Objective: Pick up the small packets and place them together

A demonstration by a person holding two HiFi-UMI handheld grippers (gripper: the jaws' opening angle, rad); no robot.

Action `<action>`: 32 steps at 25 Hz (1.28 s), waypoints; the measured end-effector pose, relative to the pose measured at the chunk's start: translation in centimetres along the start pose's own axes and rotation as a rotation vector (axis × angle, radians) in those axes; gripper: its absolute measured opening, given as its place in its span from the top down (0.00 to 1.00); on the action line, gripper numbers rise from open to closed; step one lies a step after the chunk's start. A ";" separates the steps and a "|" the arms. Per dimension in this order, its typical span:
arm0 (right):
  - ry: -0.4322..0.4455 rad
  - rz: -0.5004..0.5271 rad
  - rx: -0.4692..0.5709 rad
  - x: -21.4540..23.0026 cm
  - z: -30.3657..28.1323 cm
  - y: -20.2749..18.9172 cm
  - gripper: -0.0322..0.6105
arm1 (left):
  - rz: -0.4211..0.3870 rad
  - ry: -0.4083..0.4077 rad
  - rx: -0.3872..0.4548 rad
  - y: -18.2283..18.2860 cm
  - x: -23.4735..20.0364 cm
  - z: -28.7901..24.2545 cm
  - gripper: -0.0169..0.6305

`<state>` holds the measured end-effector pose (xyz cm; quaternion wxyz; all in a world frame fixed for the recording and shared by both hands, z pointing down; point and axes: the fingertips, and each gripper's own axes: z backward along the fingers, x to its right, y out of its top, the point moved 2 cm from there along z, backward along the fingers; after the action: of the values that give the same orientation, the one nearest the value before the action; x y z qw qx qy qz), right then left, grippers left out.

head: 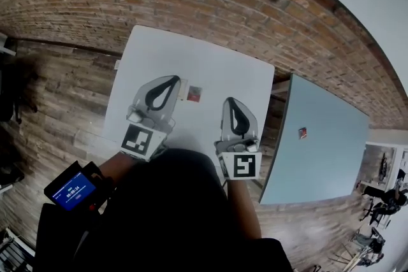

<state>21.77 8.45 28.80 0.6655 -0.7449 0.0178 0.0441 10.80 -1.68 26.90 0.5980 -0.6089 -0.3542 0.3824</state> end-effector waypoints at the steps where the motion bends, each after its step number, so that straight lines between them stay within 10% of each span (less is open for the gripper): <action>1: 0.002 0.002 0.000 0.0 -0.2 0.0 0.95 | 0.003 0.003 0.008 0.3 -0.1 -0.1 0.97; 32: -0.028 0.009 0.033 -0.1 -1.1 1.2 0.95 | -0.025 0.049 -0.011 -1.3 -0.6 1.2 0.97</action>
<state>21.58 7.25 27.78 0.6777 -0.7330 0.0126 0.0573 9.53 -1.64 28.22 0.6079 -0.6167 -0.3493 0.3579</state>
